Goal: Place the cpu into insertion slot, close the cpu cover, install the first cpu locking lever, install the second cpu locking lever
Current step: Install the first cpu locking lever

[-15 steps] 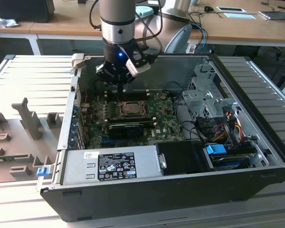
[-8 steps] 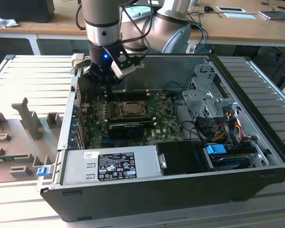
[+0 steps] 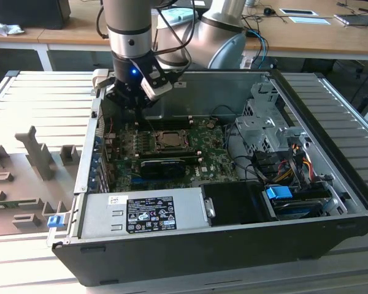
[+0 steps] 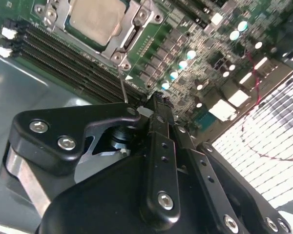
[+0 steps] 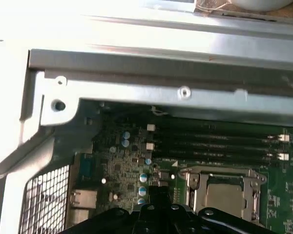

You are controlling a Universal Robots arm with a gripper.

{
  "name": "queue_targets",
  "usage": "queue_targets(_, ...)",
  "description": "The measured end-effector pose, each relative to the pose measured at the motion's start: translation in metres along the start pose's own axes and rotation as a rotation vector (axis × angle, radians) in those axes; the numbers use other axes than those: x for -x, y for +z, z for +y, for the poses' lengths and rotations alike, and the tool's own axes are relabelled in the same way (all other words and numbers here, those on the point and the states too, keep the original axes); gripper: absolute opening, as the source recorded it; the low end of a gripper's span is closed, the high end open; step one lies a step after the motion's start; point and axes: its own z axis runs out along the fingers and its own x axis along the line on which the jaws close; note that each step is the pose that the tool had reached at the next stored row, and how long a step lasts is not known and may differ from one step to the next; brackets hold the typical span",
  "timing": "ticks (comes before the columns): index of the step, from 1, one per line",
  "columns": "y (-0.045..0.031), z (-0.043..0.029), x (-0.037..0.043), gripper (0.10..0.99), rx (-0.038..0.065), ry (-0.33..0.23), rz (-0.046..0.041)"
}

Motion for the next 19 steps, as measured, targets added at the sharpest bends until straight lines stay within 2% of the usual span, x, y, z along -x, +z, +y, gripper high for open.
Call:
queue_targets(6, 0.0024, 0.0127, 0.0006, 0.106, 0.000, 0.000, 0.0000)
queue_targets(9, 0.0024, 0.0129, 0.0019, 0.106, 0.000, 0.000, 0.0001)
queue_targets(19, 0.0027, 0.0117, 0.0160, 0.106, 0.000, 0.000, 0.0000)
